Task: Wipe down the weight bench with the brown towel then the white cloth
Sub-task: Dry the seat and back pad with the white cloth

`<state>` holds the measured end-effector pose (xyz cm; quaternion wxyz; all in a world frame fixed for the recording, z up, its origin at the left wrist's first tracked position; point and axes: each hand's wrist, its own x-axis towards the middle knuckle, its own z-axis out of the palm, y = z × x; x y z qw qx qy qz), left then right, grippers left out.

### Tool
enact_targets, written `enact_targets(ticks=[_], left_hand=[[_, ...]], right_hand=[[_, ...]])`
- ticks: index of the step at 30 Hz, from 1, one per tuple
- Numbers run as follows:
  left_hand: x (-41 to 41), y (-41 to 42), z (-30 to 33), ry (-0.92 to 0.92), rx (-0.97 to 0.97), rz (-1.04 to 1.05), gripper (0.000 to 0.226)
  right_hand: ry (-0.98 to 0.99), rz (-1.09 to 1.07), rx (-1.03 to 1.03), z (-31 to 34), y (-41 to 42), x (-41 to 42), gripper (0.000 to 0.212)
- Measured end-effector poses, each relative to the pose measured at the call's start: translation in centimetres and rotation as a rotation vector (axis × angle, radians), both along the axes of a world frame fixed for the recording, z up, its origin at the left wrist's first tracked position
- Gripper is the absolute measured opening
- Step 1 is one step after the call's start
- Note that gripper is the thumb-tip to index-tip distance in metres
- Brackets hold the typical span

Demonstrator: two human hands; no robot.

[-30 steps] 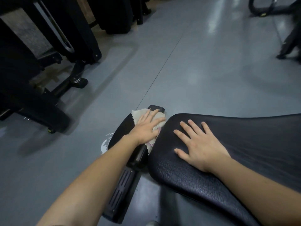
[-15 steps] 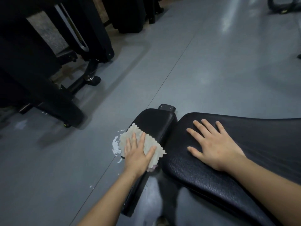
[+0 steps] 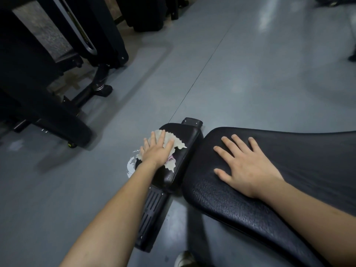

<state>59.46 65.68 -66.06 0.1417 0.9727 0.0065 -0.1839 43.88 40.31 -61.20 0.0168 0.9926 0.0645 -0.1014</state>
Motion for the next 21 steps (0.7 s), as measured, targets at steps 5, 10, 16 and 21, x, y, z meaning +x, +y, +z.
enact_targets(ticks=[5, 10, 16, 21], left_hand=[[0.6, -0.6, 0.3, 0.010, 0.007, -0.144, 0.064], [-0.1, -2.7, 0.7, -0.047, -0.043, -0.400, 0.062], [1.3, -6.2, 0.8, -0.083, 0.005, -0.506, 0.065], [2.6, -9.0, 0.1, -0.130, -0.026, -0.516, 0.044]], right_hand=[[-0.007, -0.001, 0.010, -0.1, 0.0, 0.0, 0.085], [-0.002, 0.001, 0.006, 0.0, 0.0, 0.0, 0.085], [-0.003, -0.002, 0.006, -0.1, 0.0, 0.0, 0.086], [-0.003, -0.006, 0.007, 0.0, 0.0, 0.0, 0.086]])
